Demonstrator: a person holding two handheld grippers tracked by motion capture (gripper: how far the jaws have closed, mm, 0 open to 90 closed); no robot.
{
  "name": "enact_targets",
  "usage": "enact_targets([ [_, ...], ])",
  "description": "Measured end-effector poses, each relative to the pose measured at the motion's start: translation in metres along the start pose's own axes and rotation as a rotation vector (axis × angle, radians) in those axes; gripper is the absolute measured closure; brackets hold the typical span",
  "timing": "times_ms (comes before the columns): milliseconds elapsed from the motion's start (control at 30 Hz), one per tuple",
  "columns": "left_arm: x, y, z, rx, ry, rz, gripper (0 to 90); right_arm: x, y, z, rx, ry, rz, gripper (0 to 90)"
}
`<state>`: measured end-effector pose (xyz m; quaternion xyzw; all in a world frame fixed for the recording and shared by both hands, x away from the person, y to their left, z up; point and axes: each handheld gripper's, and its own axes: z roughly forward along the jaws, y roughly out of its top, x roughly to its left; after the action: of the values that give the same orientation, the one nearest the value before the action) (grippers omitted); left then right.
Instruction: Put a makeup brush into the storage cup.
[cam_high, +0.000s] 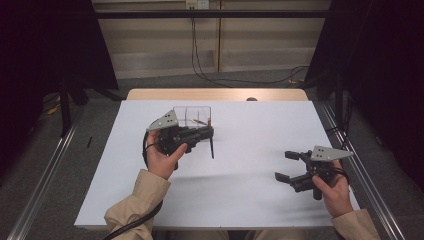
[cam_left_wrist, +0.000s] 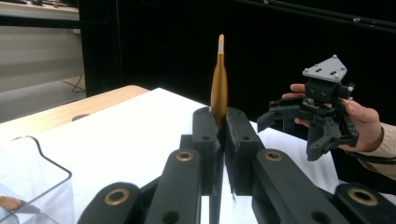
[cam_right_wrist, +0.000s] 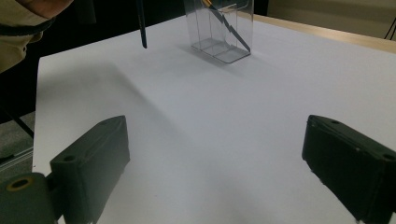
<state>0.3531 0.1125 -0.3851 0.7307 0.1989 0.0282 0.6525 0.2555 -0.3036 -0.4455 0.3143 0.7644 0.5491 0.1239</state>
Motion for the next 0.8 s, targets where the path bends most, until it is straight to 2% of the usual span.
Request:
enact_targets([
  [800,0.015,0.018,0.001,-0.019,0.047,-0.001,83.9,0.001,0.0,-0.002,0.007,0.008,-0.016,5.5],
])
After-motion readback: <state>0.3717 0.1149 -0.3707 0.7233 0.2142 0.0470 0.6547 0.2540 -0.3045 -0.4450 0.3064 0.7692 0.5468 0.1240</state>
